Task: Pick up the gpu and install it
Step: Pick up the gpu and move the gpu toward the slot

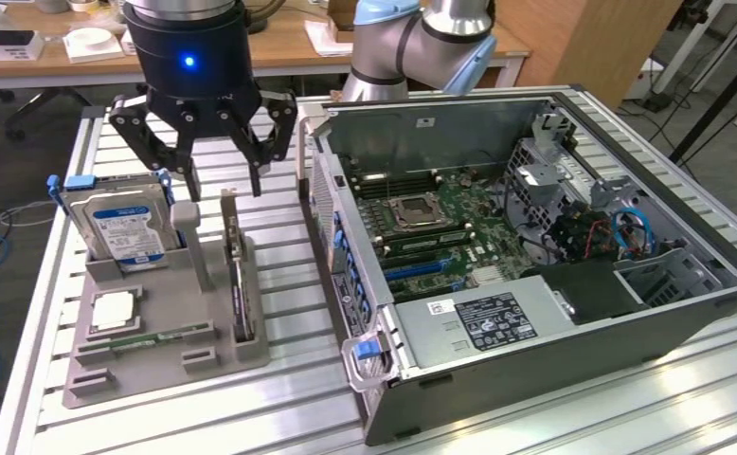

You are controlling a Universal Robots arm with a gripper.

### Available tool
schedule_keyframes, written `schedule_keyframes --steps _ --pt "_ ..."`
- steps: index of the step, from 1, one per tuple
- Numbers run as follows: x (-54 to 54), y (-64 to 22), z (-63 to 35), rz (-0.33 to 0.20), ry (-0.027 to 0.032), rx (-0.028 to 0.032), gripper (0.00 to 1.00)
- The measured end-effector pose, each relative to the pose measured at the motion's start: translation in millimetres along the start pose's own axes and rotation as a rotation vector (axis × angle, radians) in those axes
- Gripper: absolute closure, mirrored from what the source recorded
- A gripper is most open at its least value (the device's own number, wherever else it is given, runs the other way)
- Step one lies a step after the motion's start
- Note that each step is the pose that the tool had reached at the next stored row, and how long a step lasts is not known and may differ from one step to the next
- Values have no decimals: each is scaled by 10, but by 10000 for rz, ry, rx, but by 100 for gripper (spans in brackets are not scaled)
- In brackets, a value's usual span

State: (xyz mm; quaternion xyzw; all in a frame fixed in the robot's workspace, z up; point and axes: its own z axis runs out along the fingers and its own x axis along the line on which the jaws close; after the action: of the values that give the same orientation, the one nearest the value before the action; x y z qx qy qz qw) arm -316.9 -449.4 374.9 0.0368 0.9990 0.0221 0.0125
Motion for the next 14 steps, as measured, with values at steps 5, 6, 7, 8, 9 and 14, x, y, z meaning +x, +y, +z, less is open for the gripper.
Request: schedule_keyframes --steps 5,6,7,8,9,14 --pt "0 -1 19 -1 -1 -1 40" --pt "0 -1 26 -1 0 -1 40" --pt "1 -2 34 0 0 -1 40" --pt "1 -2 42 -1 0 -1 40" --pt "1 -2 49 -1 0 0 40" --pt "2 -4 84 -1 0 -1 40"
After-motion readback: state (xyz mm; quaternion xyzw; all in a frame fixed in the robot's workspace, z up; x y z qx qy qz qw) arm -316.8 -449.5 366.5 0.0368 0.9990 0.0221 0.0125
